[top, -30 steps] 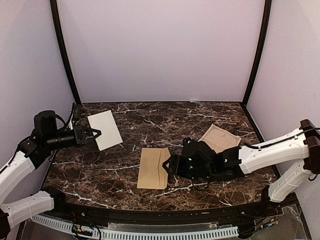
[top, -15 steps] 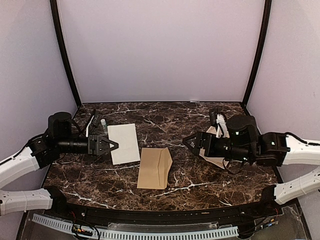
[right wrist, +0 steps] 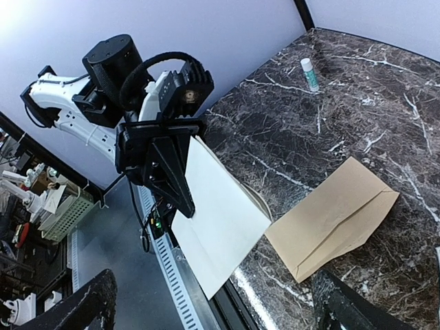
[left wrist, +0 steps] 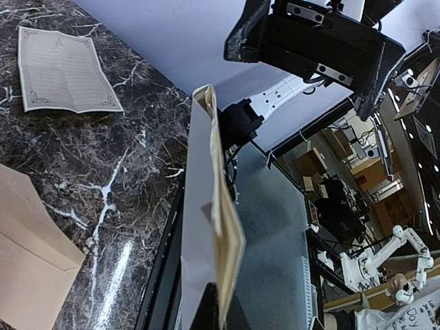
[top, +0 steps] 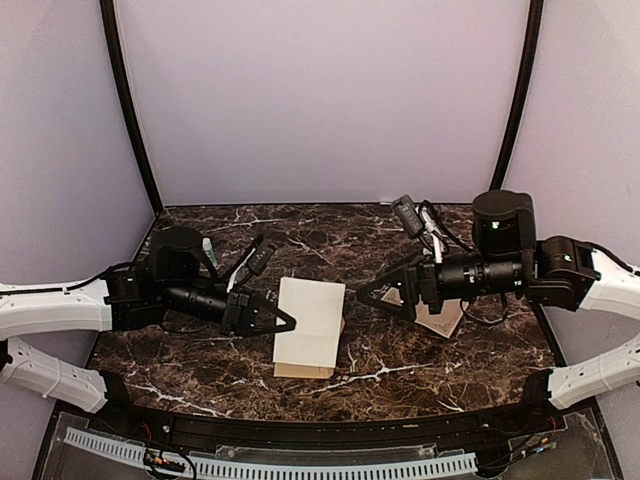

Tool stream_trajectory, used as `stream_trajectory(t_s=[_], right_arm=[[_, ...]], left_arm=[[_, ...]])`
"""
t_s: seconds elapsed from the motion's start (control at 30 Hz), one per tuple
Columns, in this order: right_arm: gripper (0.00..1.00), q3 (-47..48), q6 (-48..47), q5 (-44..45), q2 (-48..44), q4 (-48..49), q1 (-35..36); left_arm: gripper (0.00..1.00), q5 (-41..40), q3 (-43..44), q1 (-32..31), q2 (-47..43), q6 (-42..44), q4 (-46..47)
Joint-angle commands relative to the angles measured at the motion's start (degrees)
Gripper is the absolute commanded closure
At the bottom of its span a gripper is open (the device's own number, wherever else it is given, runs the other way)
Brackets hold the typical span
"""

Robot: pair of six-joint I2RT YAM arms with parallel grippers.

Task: Place the letter into the envelope and seal it
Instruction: Adjust the letter.

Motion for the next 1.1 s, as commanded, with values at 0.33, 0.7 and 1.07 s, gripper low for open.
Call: stream_trajectory(t_s=[0.33, 0.7, 1.07], right_arm=[[0.24, 3.4, -6.5, -15.4, 5.7, -2.9, -3.3], [0.53, 5.4, -7.8, -24.2, 7.6, -4.9, -3.3], [0.73, 4.8, -7.6, -24.8, 8.3, -4.3, -3.4]], left_arm=[[1.0, 5.5, 10.6, -8.6, 8.0, 2.9, -1.6], [1.0, 5.7, 13.7, -11.4, 11.1, 4.8, -4.5], [1.0, 6.3, 14.2, -11.8, 11.7, 5.3, -5.1]])
